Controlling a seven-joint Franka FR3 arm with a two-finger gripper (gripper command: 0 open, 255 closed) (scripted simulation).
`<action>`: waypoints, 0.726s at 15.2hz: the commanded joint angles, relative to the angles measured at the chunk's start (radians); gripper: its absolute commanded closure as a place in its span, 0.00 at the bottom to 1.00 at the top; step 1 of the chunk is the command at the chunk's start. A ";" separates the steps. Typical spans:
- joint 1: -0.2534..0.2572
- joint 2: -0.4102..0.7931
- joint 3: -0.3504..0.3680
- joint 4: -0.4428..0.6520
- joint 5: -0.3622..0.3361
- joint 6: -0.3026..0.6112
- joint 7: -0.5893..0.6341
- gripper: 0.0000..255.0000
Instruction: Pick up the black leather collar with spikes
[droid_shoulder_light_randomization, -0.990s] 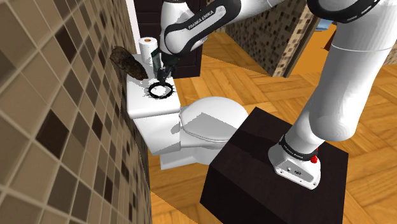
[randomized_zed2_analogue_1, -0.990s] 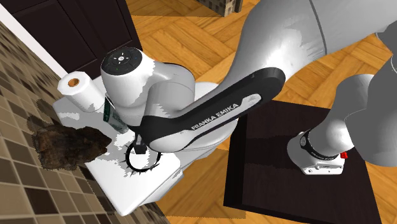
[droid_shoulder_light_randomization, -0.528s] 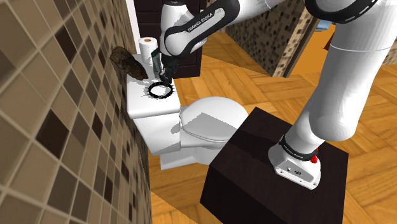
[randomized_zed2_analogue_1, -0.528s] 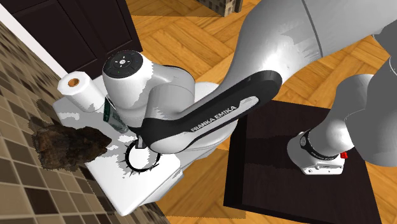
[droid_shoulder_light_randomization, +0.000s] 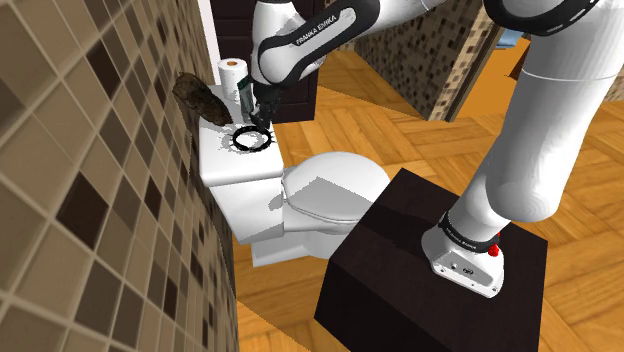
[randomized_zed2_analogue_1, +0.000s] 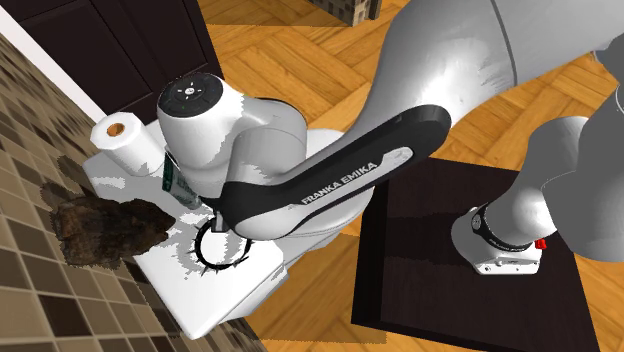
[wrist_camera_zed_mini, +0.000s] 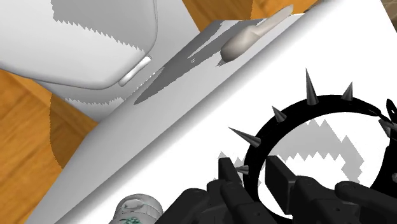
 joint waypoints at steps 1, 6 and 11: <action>-0.001 -0.014 0.000 0.011 0.001 -0.025 -0.001 1.00; -0.002 -0.046 0.001 0.039 0.003 -0.085 -0.002 1.00; -0.003 -0.074 0.001 0.072 0.005 -0.146 -0.002 1.00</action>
